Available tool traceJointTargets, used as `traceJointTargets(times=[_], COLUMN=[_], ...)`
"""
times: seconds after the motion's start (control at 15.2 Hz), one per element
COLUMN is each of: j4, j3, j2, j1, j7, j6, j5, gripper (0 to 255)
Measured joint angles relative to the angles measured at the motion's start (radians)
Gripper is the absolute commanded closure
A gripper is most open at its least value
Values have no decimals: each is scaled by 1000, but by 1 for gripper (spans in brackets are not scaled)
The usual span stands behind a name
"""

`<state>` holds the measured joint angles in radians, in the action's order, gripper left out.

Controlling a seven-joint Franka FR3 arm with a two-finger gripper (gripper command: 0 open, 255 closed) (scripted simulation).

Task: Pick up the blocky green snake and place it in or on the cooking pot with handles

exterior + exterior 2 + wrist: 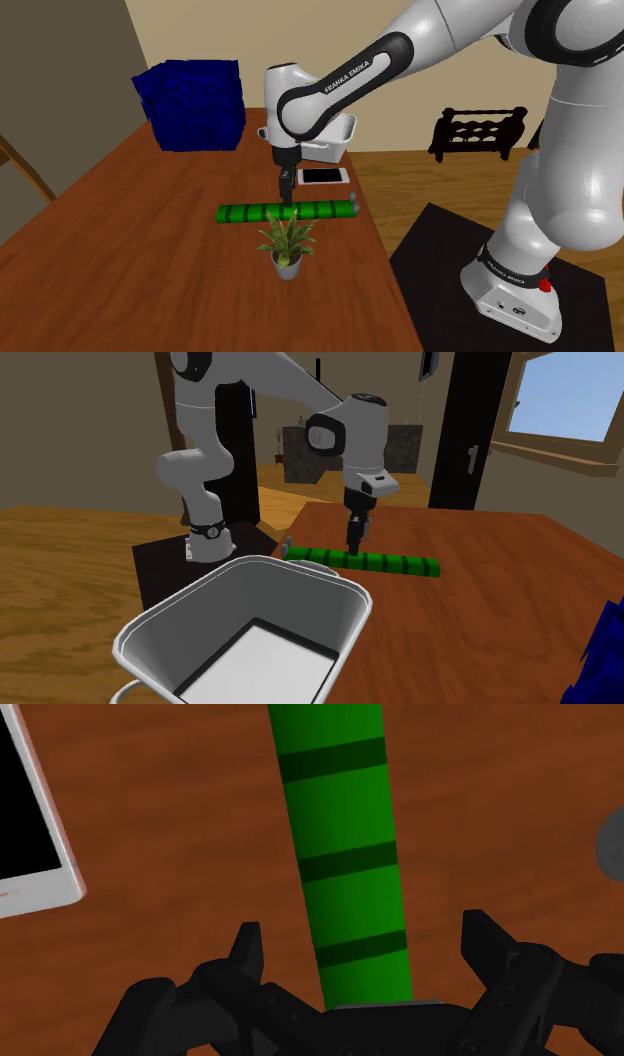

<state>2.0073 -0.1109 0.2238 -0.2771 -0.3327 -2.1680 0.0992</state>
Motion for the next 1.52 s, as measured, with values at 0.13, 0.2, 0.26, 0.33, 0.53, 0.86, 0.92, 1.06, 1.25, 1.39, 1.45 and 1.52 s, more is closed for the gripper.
traceJointTargets(times=[0.13,0.2,0.26,0.33,0.53,0.86,0.92,1.06,1.25,1.39,1.45,1.52], j4=[-12,-9,-5,0,9,12,12,12,12,12,12,12], j3=[-4,-5,-6,-6,-8,-7,-7,-7,-7,-7,-7,-7], j2=[29,38,45,51,75,81,81,81,81,81,81,81], j1=[-5,-7,-8,-10,-13,-13,-13,-13,-13,-13,-13,-13], j7=[-5,-5,-6,-5,-3,-4,-4,-4,-4,-5,-5,-5], j6=[-18,-31,-42,-53,-86,-95,-95,-95,-95,-95,-95,-95], j5=[-4,-5,-5,-5,-6,-6,-6,-7,-7,-7,-7,-7], gripper=[0,0,0,0,0,0,0,255,255,255,255,255])
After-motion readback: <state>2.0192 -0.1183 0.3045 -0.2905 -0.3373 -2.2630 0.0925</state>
